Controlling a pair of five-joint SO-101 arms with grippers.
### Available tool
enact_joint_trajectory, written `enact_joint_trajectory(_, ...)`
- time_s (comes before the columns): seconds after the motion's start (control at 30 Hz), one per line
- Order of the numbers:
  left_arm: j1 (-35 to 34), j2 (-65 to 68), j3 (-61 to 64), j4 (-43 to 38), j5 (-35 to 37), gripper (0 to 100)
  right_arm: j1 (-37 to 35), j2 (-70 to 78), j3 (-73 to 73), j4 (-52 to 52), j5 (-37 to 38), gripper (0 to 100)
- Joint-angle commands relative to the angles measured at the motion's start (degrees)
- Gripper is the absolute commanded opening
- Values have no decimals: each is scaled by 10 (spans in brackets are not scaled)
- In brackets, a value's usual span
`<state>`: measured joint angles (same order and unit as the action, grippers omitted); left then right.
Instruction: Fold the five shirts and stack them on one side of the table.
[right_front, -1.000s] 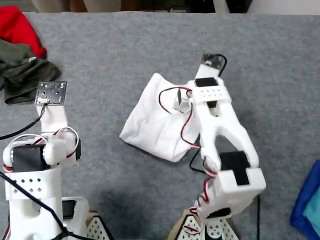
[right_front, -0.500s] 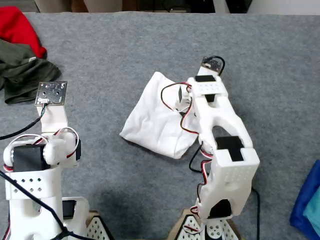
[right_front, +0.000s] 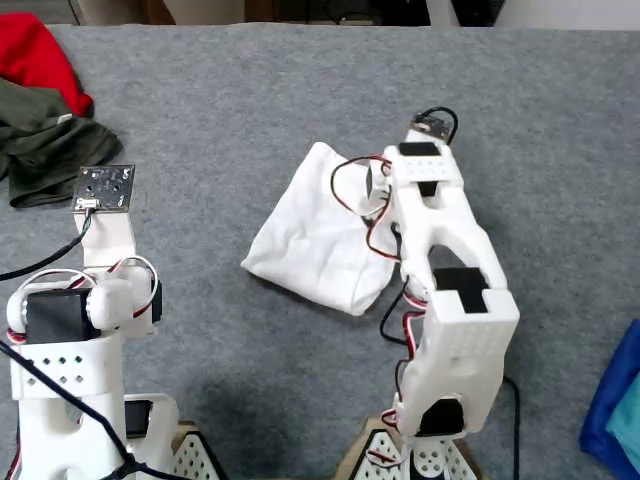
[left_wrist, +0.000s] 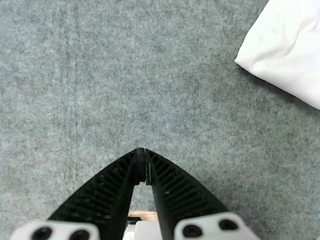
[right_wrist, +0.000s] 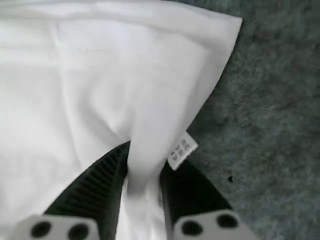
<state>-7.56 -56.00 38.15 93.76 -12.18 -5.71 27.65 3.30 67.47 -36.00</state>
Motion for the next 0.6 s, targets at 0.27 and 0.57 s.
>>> enact_joint_trajectory(0.27, -4, -7, -1, 4, -4, 24, 133, 18, -159, 121, 47, 5)
enact_joint_trajectory(0.57, -4, -7, -3, 11, -19, 24, 306, 19, -301, 219, 126, 5)
